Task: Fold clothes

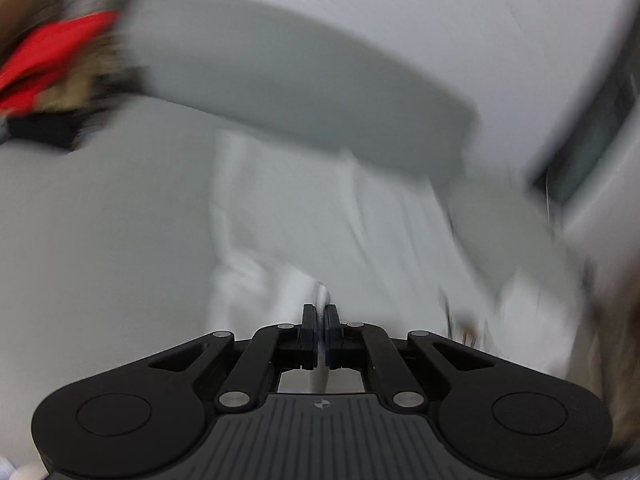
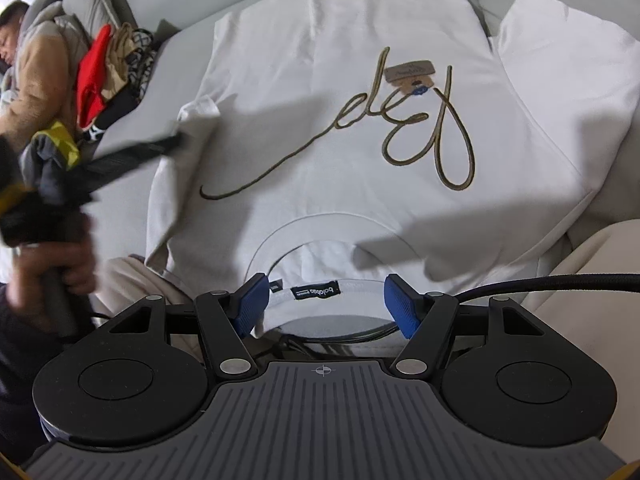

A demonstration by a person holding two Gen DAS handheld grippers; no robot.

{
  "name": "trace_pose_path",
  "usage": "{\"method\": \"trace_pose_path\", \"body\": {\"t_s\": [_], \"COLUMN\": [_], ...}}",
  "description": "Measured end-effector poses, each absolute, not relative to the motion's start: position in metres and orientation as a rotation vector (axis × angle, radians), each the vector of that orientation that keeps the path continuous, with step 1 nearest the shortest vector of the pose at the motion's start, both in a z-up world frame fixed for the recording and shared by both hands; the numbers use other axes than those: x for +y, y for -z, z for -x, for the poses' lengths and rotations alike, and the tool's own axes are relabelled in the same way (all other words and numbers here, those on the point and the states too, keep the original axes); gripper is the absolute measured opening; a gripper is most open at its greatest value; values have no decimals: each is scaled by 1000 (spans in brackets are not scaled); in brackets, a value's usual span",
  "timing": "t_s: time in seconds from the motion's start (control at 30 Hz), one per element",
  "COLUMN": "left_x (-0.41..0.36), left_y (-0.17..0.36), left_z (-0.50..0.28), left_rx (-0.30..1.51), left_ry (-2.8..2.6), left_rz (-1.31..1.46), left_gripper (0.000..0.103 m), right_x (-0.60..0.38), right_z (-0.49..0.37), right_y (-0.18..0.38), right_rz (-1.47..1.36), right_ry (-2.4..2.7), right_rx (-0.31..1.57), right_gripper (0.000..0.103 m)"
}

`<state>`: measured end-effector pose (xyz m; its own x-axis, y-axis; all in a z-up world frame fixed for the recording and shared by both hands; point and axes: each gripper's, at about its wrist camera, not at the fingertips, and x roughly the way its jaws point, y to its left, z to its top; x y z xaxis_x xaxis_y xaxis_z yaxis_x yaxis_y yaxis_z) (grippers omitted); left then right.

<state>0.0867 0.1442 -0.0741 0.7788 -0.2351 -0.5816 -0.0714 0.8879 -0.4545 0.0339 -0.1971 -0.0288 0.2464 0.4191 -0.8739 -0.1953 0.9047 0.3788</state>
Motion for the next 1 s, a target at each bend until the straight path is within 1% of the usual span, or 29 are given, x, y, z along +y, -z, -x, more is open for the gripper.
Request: {"method": "trace_pose_path", "body": {"t_s": [0.07, 0.13, 0.2, 0.33, 0.53, 0.7, 0.8, 0.83, 0.9, 0.93, 0.97, 1.0], "left_x": [188, 222, 244, 252, 250, 246, 248, 249, 252, 254, 255, 256], "left_y": [74, 85, 102, 123, 113, 95, 104, 106, 103, 100, 95, 89], "left_z": [-68, -52, -43, -33, -34, -48, -58, -55, -44, -38, -33, -27], "left_rx": [616, 604, 649, 704, 683, 715, 839, 851, 827, 822, 819, 811], "left_ry": [-23, -139, -229, -325, -329, -296, -343, -369, -417, -442, -456, -454], "left_rz": [618, 712, 783, 819, 758, 546, 497, 482, 457, 453, 458, 469], "left_gripper": [2, 1, 1, 1, 1, 2, 7, 10, 12, 22, 26, 26], "right_x": [-194, -190, -185, -177, -188, -202, -207, -210, -217, -220, -224, -228], "right_z": [-35, -35, -36, -36, -33, -30, -28, -27, -25, -24, -23, -22], "right_y": [28, 28, 30, 37, 35, 29, 29, 29, 27, 26, 25, 25], "right_rz": [-211, -210, -206, -200, -227, -269, -289, -299, -329, -345, -362, -378], "right_ry": [-430, -439, -446, -451, -426, -421, -419, -417, -409, -405, -401, -396], "right_rx": [1251, 1250, 1260, 1295, 1292, 1275, 1281, 1283, 1277, 1273, 1269, 1264], "right_gripper": [69, 69, 69, 69, 70, 71, 71, 71, 72, 72, 72, 72]}}
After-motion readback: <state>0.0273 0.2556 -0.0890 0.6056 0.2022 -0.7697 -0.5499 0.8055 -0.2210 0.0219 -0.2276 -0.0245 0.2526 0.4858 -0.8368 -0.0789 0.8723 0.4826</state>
